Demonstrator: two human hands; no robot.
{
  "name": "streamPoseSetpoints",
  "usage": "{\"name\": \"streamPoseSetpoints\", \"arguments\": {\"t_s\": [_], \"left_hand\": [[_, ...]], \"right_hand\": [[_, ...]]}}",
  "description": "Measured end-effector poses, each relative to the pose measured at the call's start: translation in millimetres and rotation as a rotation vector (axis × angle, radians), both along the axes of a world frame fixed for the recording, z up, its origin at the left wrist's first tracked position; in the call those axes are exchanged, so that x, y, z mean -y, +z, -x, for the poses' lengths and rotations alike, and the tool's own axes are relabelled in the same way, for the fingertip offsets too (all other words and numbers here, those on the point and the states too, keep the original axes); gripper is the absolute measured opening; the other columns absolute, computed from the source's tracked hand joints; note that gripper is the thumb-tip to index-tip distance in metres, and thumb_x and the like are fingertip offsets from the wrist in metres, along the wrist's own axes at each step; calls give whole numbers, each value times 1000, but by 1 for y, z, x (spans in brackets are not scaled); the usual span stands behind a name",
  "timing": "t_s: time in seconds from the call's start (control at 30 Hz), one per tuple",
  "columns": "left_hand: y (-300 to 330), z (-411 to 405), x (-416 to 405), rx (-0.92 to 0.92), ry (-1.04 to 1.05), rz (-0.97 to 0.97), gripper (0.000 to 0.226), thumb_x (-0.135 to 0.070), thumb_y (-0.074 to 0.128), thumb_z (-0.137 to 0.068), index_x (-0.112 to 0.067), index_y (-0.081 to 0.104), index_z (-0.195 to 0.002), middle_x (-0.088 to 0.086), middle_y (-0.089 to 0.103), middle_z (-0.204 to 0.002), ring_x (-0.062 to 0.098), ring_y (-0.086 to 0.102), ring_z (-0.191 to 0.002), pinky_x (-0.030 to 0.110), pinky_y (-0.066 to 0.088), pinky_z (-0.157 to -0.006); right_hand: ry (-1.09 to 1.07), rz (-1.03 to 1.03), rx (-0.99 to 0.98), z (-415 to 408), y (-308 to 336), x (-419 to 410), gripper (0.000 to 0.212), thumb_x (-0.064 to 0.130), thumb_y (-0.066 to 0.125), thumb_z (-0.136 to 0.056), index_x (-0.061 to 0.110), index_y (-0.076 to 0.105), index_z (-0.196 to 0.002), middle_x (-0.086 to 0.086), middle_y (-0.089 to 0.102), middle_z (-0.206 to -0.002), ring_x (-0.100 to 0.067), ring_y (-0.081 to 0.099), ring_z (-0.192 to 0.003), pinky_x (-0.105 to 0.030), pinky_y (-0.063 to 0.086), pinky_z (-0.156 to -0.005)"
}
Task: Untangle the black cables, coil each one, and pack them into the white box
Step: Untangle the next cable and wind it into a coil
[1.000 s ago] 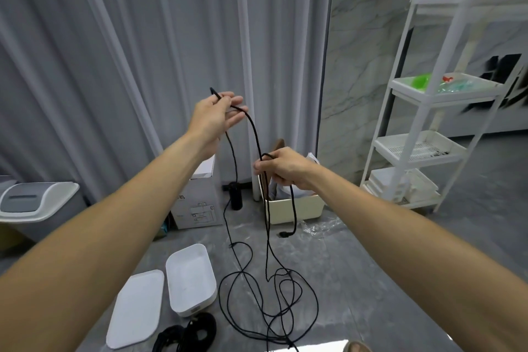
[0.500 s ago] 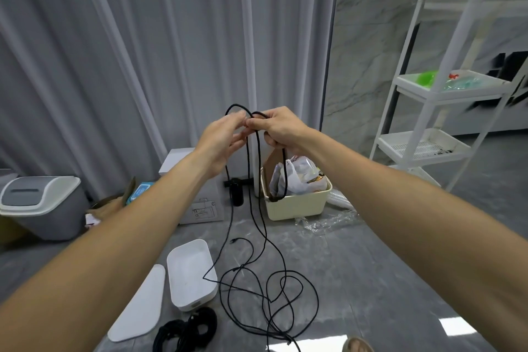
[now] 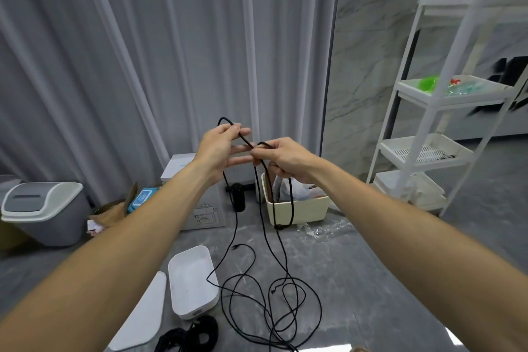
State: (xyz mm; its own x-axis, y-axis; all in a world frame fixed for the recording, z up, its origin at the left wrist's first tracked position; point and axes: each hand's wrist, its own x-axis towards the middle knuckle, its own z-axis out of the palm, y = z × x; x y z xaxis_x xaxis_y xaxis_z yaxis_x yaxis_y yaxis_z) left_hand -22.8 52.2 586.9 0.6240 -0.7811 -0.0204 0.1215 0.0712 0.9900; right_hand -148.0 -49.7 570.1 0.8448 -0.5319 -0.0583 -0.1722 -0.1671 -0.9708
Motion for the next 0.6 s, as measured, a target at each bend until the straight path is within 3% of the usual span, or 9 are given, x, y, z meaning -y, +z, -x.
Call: {"name": "streamPoseSetpoints", "arguments": {"t_s": [0.2,0.3,0.37,0.43,0.6], "left_hand": [[13,-9,5,-33,113,53,12,-21,52,-103,-11,59,-98,2,68,-107,23,70,-85,29,61,-70],[4,-2,6,-18,-21,-39,27,-29,61,-98,-6,64,-112,6,70,-113,24,70,-95,33,60,-84],[-4,7,8,20,-120,-92,32,-26,61,-97,-1,65,-116,13,71,-114,23,71,-92,32,59,-88],[-4,13,10,16,-138,-60,22,-21,57,-99,-2,67,-107,15,73,-109,24,70,-85,28,60,-83],[11,9,16,-205,53,120,15,-12,52,-102,-7,60,-89,8,71,-92,22,70,-78,26,61,-68]], "right_hand": [[-61,-23,-21,9,-5,8,20,23,63,-96,5,71,-92,0,67,-71,-10,32,-43,-18,22,-35],[-64,-10,29,12,7,7,21,21,62,-96,2,70,-91,2,67,-67,-9,30,-39,-18,20,-34],[-37,12,36,15,17,4,22,20,59,-99,5,66,-84,8,61,-52,-6,29,-35,-17,18,-35],[-23,16,37,19,23,1,24,21,57,-100,7,64,-82,11,54,-43,-5,29,-34,-17,18,-36],[-33,-5,25,26,18,5,20,19,60,-99,8,66,-82,13,58,-47,-6,30,-36,-16,20,-35]]}}
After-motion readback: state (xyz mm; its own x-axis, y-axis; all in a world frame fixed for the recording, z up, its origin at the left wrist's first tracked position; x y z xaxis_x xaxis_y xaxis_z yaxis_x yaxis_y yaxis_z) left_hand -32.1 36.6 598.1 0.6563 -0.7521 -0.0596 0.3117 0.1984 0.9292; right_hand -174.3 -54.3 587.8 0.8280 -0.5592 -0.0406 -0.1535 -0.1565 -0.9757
